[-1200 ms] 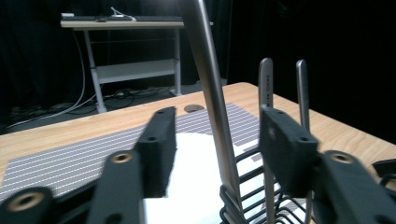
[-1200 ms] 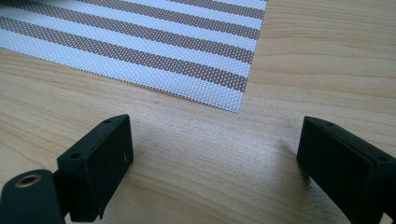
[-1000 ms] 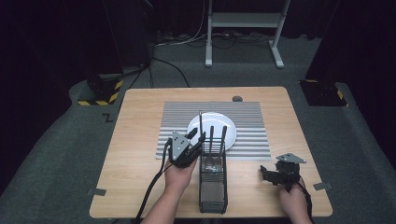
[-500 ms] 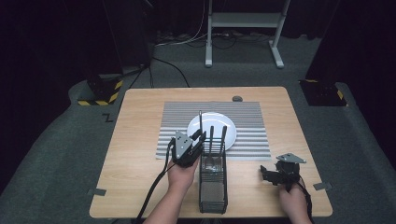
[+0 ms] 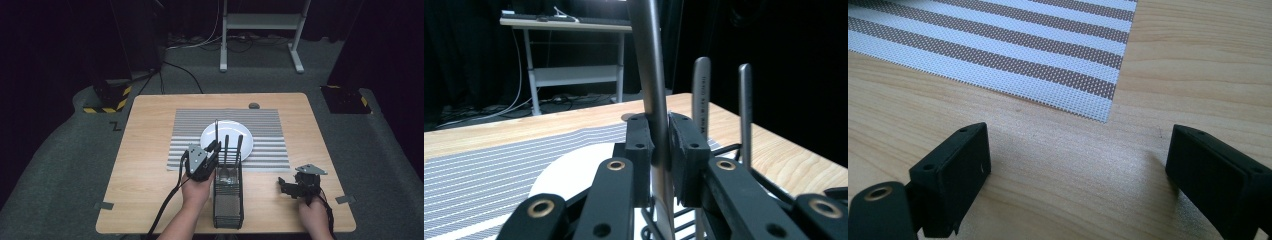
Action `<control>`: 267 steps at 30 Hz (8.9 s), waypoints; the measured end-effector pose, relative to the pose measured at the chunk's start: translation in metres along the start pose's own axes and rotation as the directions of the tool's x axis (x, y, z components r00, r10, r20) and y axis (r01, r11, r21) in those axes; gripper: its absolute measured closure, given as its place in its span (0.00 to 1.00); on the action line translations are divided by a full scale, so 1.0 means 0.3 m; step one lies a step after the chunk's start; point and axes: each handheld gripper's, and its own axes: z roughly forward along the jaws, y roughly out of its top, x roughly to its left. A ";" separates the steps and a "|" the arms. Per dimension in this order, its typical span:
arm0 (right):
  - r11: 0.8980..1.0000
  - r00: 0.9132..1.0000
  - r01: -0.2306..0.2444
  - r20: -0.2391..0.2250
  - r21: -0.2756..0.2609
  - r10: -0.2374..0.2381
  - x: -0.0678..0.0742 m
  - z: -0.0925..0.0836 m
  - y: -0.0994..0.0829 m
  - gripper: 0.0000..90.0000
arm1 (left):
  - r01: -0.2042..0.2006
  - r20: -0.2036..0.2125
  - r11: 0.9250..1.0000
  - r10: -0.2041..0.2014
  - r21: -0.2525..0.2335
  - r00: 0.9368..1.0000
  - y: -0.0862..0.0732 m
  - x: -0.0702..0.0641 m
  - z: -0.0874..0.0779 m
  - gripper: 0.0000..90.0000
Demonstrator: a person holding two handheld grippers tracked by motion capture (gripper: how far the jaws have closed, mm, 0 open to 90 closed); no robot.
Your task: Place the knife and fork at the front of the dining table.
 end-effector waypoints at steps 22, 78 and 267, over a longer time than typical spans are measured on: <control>1.000 1.000 0.000 0.000 0.000 0.000 0.000 0.000 0.000 0.12 | 0.044 0.020 0.999 -0.044 -0.019 0.999 -0.001 -0.017 -0.037 0.91; 1.000 1.000 0.000 0.000 0.000 0.000 0.000 0.000 0.000 0.12 | -0.015 0.031 0.962 0.024 -0.273 0.999 0.172 -0.073 -0.174 0.91; 1.000 1.000 0.001 -0.007 -0.001 -0.001 0.004 -0.002 -0.002 0.12 | 0.276 -0.273 0.930 -0.207 0.244 0.939 -0.147 0.491 0.349 0.92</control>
